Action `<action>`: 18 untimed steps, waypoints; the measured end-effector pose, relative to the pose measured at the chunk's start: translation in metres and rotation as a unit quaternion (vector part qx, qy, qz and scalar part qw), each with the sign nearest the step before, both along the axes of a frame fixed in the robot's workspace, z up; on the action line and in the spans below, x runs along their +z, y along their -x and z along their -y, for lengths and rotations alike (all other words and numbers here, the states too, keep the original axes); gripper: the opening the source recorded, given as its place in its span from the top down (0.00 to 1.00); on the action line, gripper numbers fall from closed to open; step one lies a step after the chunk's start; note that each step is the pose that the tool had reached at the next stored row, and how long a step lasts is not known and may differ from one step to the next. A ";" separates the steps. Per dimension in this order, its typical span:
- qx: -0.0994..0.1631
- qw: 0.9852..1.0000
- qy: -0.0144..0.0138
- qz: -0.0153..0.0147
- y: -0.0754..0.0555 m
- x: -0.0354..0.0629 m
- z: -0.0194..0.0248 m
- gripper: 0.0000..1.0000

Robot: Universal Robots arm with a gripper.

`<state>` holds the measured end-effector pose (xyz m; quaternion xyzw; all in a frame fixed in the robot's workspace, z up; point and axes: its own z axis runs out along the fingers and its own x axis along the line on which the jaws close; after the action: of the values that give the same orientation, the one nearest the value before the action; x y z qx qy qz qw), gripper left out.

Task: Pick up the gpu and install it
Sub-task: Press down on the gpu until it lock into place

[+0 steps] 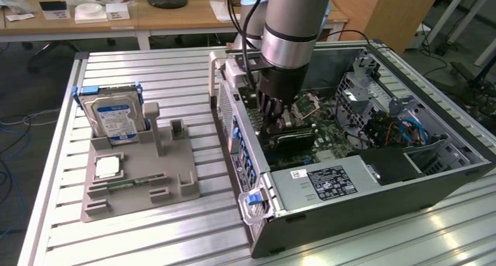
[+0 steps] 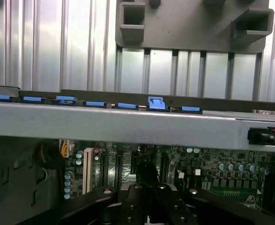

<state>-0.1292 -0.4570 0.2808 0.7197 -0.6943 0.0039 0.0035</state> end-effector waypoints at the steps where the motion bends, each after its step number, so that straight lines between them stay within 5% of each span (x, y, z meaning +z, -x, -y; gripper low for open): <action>1: 0.000 1.000 0.000 0.000 0.000 0.0000 -0.0011 0.89; 18: 0.000 1.000 0.002 0.000 0.000 -0.0134 -0.0099 0.89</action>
<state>-0.1288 -0.4470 0.2674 0.7198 -0.6942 0.0054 0.0051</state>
